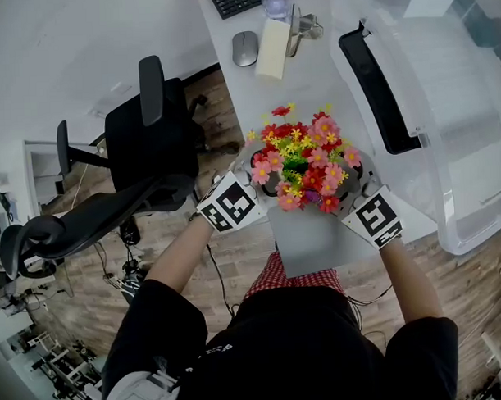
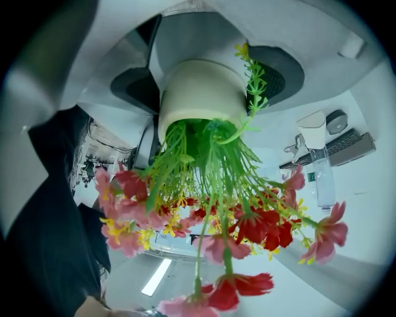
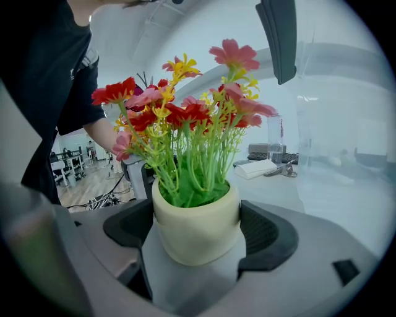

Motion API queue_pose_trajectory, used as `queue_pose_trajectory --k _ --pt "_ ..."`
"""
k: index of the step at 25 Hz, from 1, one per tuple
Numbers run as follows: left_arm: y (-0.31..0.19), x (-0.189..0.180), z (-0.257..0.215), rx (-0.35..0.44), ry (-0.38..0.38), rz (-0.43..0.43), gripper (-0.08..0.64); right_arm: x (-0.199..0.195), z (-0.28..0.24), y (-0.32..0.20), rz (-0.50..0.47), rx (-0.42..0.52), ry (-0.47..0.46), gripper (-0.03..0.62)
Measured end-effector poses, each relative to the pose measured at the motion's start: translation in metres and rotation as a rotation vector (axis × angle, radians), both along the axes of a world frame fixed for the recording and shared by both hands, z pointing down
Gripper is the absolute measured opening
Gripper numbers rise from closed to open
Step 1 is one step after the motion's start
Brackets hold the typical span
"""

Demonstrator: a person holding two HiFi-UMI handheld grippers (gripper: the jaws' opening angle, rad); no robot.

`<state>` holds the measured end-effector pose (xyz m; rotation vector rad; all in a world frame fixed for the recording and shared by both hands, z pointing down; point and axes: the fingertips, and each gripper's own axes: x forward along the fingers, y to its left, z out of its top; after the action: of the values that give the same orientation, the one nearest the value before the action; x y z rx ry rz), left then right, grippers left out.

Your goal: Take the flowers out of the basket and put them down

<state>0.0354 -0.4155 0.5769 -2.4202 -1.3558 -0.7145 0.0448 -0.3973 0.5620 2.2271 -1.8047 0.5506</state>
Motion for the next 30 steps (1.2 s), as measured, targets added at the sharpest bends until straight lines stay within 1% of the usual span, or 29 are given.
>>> queue_pose_trajectory --k 8,18,23,26,30 --pt "-0.001 0.0 0.0 -0.012 0.004 -0.025 0.434 0.001 0.001 0.001 0.015 -0.007 -0.008 0.437" --pt "-0.009 -0.002 -0.002 -0.031 -0.005 -0.114 0.434 0.001 0.0 0.001 0.067 -0.015 -0.027 0.437" --pt "-0.014 -0.003 -0.01 -0.074 -0.009 -0.164 0.434 0.001 -0.009 0.001 0.098 0.014 -0.019 0.437" --pt "-0.015 -0.005 -0.012 -0.081 -0.008 -0.182 0.434 0.0 -0.01 0.004 0.107 0.001 -0.005 0.437" --pt "-0.02 -0.009 -0.016 -0.103 -0.024 -0.218 0.434 -0.001 -0.013 0.011 0.15 -0.013 0.001 0.437"
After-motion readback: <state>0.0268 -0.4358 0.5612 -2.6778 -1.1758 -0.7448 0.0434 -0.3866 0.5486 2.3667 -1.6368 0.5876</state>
